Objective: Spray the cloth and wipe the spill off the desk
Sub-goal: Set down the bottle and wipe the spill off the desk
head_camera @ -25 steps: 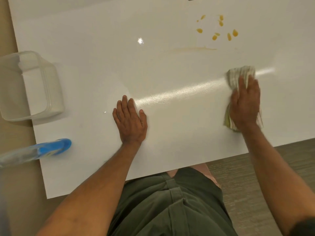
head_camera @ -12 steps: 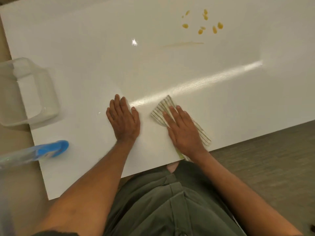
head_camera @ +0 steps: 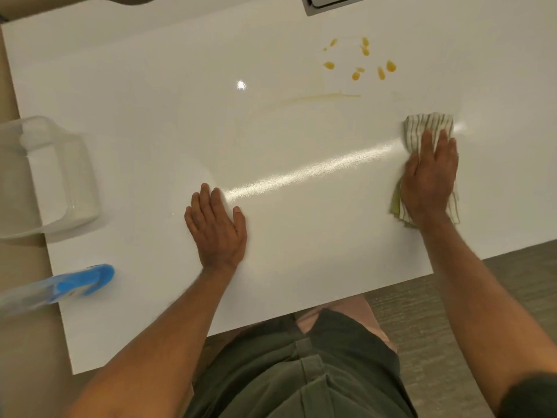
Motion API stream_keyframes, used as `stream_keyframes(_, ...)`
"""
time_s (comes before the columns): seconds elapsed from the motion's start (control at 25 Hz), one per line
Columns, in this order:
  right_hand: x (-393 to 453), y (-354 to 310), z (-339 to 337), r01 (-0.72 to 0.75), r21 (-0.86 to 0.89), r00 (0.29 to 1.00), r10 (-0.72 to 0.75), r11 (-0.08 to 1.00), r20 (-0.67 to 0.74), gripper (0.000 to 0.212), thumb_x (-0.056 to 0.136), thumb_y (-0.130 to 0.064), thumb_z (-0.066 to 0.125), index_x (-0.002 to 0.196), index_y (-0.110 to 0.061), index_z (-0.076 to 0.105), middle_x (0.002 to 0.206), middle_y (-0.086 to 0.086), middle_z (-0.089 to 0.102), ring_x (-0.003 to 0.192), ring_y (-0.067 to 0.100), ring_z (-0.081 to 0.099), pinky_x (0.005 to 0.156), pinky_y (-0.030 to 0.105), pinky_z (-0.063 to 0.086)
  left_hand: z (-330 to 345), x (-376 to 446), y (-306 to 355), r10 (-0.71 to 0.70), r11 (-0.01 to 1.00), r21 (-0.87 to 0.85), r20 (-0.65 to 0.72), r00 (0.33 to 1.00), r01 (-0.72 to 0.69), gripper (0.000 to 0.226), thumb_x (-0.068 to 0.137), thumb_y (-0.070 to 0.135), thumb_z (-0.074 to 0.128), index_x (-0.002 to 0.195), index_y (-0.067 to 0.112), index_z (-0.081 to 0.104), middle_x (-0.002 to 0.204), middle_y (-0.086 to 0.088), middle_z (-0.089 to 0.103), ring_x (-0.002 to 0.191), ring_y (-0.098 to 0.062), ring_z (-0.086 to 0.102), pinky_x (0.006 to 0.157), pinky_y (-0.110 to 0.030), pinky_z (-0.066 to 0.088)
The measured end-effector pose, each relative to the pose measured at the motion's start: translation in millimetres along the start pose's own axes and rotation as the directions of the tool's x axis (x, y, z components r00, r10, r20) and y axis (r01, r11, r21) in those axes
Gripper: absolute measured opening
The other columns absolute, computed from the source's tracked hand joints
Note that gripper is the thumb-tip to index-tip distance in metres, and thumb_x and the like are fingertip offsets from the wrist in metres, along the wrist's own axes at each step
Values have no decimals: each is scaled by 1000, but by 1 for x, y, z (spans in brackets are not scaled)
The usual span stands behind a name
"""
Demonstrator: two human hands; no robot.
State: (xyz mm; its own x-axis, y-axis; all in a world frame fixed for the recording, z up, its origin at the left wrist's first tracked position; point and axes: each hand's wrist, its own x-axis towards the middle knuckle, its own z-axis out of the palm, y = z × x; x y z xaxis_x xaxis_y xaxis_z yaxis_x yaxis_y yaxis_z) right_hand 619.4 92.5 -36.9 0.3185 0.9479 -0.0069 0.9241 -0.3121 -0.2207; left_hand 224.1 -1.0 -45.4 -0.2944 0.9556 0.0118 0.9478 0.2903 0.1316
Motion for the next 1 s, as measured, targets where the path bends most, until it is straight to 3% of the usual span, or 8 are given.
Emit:
stream_keyframes(0.2, 42, -46, 12, -69, -3, 997, 69, 998, -24, 61, 104, -29, 24, 161, -9, 29, 167, 25, 25, 155, 47, 20, 129, 52, 15, 1, -1, 2, 7, 1000, 3, -3, 1000, -7, 58, 107, 42, 34, 154, 8, 40, 166, -13, 34, 152, -36, 32, 125, -53, 24)
stream_keyframes(0.4, 15, -150, 33, 183, 18, 982, -184, 983, 49, 61, 104, -27, 33, 161, -9, 29, 168, 25, 25, 155, 47, 22, 128, 52, 18, 0, -1, 1, 8, 1000, 14, -1, 1000, -7, 58, 106, 42, 35, 154, 8, 40, 166, -13, 33, 152, -36, 33, 125, -53, 24)
stream_keyframes(0.48, -27, -200, 44, 380, 44, 921, -382, 924, 71, 61, 102, -23, 41, 161, -8, 32, 167, 24, 28, 155, 46, 25, 127, 52, 20, -1, -1, 1, 2, 1000, 16, -8, 1000, -2, 58, 106, 41, 35, 154, 8, 40, 166, -13, 34, 152, -36, 33, 125, -53, 25)
stream_keyframes(0.6, -75, -255, 57, 661, 176, 724, -681, 730, 110, 56, 105, -21, 42, 159, -10, 37, 167, 20, 32, 156, 42, 23, 128, 51, 19, -1, -1, 1, 4, 1000, 18, -6, 1000, -4, 59, 106, 41, 36, 155, 8, 40, 167, -13, 33, 153, -35, 32, 125, -53, 25)
stream_keyframes(0.68, -67, -272, 62, 726, 241, 641, -761, 644, 99, 52, 107, -22, 42, 158, -13, 41, 166, 16, 35, 157, 38, 25, 129, 50, 21, 0, 0, 1, 9, 1000, 22, -1, 1000, -9, 59, 106, 41, 36, 155, 9, 39, 167, -13, 32, 154, -34, 31, 126, -53, 24)
stream_keyframes(0.76, -43, -283, 66, 753, 249, 607, -789, 610, 97, 52, 106, -20, 44, 157, -13, 42, 165, 16, 37, 156, 38, 28, 128, 50, 23, 1, -1, 1, 10, 999, 32, -15, 1000, -9, 58, 106, 40, 36, 155, 9, 40, 167, -13, 33, 154, -34, 31, 126, -52, 24)
stream_keyframes(0.88, 7, -278, 68, 701, 220, 675, -731, 679, 105, 56, 102, -16, 45, 158, -11, 40, 166, 18, 34, 155, 42, 27, 128, 50, 19, 2, -2, 0, 24, 999, 49, -40, 999, -22, 58, 106, 40, 36, 154, 9, 42, 166, -12, 34, 153, -34, 33, 125, -51, 25)
stream_keyframes(1.0, 65, -234, 56, 495, 144, 852, -511, 857, 112, 59, 102, -17, 40, 161, -13, 35, 169, 19, 27, 157, 42, 21, 129, 49, 14, 2, -2, -1, 18, 999, 31, -26, 999, -17, 59, 106, 41, 35, 155, 9, 41, 167, -12, 32, 154, -34, 31, 125, -52, 24)
